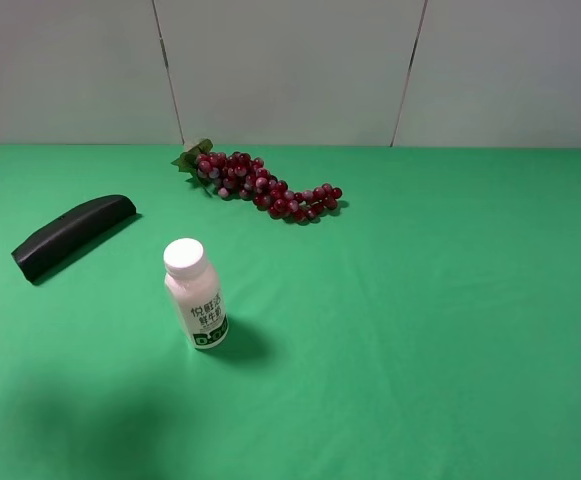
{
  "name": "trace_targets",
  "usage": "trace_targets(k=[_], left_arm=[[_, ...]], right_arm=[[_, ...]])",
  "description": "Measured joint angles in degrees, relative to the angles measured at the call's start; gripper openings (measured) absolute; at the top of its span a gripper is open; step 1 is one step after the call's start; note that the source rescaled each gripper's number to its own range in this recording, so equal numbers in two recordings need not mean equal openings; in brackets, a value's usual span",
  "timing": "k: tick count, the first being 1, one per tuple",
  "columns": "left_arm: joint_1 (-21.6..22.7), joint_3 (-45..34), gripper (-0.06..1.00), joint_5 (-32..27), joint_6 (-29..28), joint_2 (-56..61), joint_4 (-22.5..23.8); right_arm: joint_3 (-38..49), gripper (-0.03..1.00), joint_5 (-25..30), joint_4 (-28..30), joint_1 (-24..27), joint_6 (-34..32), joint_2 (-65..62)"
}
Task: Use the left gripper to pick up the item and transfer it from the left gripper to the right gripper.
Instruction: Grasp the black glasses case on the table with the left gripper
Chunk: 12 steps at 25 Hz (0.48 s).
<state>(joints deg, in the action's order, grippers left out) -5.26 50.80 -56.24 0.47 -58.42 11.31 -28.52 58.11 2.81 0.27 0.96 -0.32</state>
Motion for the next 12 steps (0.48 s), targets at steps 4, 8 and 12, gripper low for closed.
trace_targets(k=[4,8,12], left_arm=[[0.0,4.5,1.00,1.7,2.3,-9.5,0.2],[0.0,7.1,1.00,3.6,4.2,-17.1,0.3],[0.0,8.2,1.00,5.3,6.6,-23.1,0.3]], right_arm=[[0.0,1.00,0.0,0.0,0.0,0.0,0.0],[0.0,1.00,0.0,0.0,0.0,0.0,0.0],[0.0,1.00,0.0,0.0,0.0,0.0,0.0]])
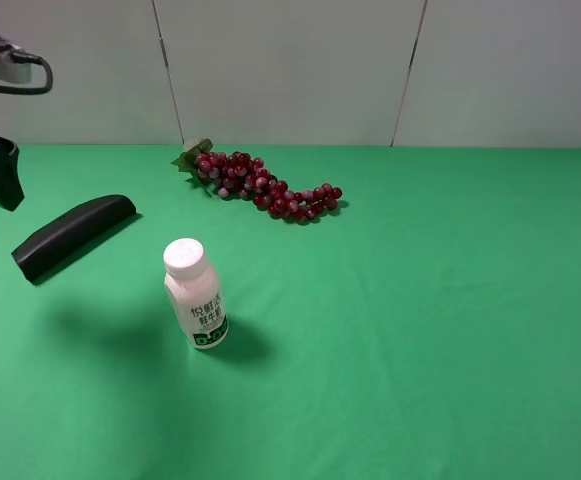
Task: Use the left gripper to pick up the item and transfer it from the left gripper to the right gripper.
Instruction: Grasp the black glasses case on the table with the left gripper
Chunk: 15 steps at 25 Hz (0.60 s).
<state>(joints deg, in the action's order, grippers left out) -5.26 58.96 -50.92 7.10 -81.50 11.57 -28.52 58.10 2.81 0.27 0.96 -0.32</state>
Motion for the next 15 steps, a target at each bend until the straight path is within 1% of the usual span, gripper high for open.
trace_targets(k=[2,4,9,15], left_arm=[[0.3,0.0,1.00,1.5,1.3,-2.5,-0.1],[1.3,0.0,1.00,3.2,3.0,-4.7,-1.2],[5.7,0.0,1.00,6.3,9.9,-10.1,-4.9],[8.4,0.0,1.00,11.4,12.9,-15.6,-5.3]], right_arm=[[0.0,1.00,0.0,0.0,0.0,0.0,0.0],[0.0,1.00,0.0,0.0,0.0,0.0,0.0],[0.0,1.00,0.0,0.0,0.0,0.0,0.0],[0.0,1.00,0.0,0.0,0.0,0.0,0.0]])
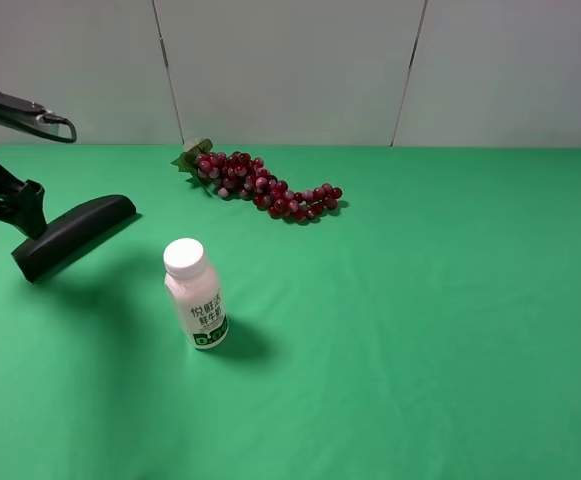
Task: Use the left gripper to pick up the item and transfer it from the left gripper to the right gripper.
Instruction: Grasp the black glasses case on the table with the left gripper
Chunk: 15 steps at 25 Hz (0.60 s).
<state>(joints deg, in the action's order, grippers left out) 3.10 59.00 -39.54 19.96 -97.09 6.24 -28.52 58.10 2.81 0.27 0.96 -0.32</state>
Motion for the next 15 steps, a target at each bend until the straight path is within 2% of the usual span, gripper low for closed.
trace_targets(k=[15], left_arm=[[0.2,6.2,1.00,4.8,9.4,-14.8,0.0]], right_arm=[[0.0,1.00,0.0,0.0,0.0,0.0,0.0]])
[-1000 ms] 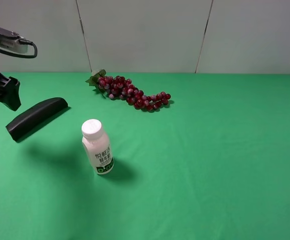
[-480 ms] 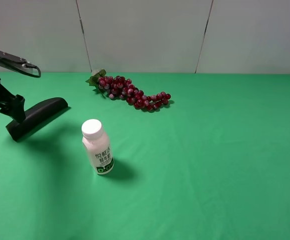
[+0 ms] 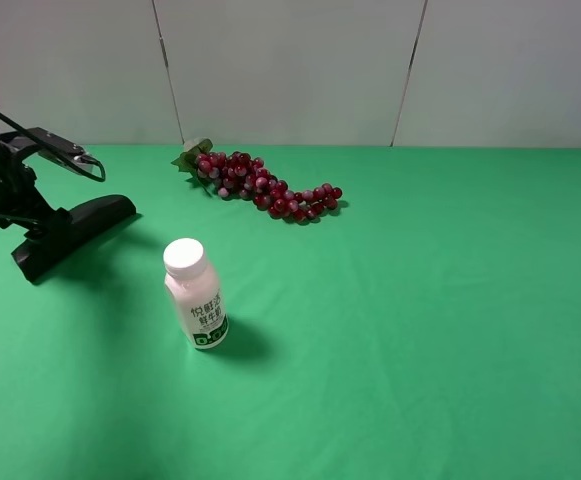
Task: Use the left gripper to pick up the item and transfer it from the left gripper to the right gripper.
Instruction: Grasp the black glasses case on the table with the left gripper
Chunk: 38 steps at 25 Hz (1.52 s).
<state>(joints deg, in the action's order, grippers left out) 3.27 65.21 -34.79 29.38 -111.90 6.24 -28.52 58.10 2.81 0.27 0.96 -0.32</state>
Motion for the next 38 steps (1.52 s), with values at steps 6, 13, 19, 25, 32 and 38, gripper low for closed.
trace_targets(k=[6,13,19,25,32,38], left_arm=[[0.0,0.0,1.00,0.8,3.1,-2.6,-1.3],[0.0,-0.3,1.00,3.1,6.0,-4.1,-3.1],[0.0,-0.6,0.89,3.3,6.1,-4.1,-3.4],[0.0,-0.6,0.38,3.3,6.1,-4.1,-3.4],[0.0,-0.6,0.07,3.2,6.2,-3.9,-3.3],[0.0,-0.6,0.06,3.2,6.2,-3.9,-3.2]], right_arm=[[0.0,1.00,0.0,0.0,0.0,0.0,0.0],[0.0,1.00,0.0,0.0,0.0,0.0,0.0],[0.0,1.00,0.0,0.0,0.0,0.0,0.0],[0.0,1.00,0.0,0.0,0.0,0.0,0.0],[0.0,1.00,0.0,0.0,0.0,0.0,0.0],[0.0,1.00,0.0,0.0,0.0,0.0,0.0]])
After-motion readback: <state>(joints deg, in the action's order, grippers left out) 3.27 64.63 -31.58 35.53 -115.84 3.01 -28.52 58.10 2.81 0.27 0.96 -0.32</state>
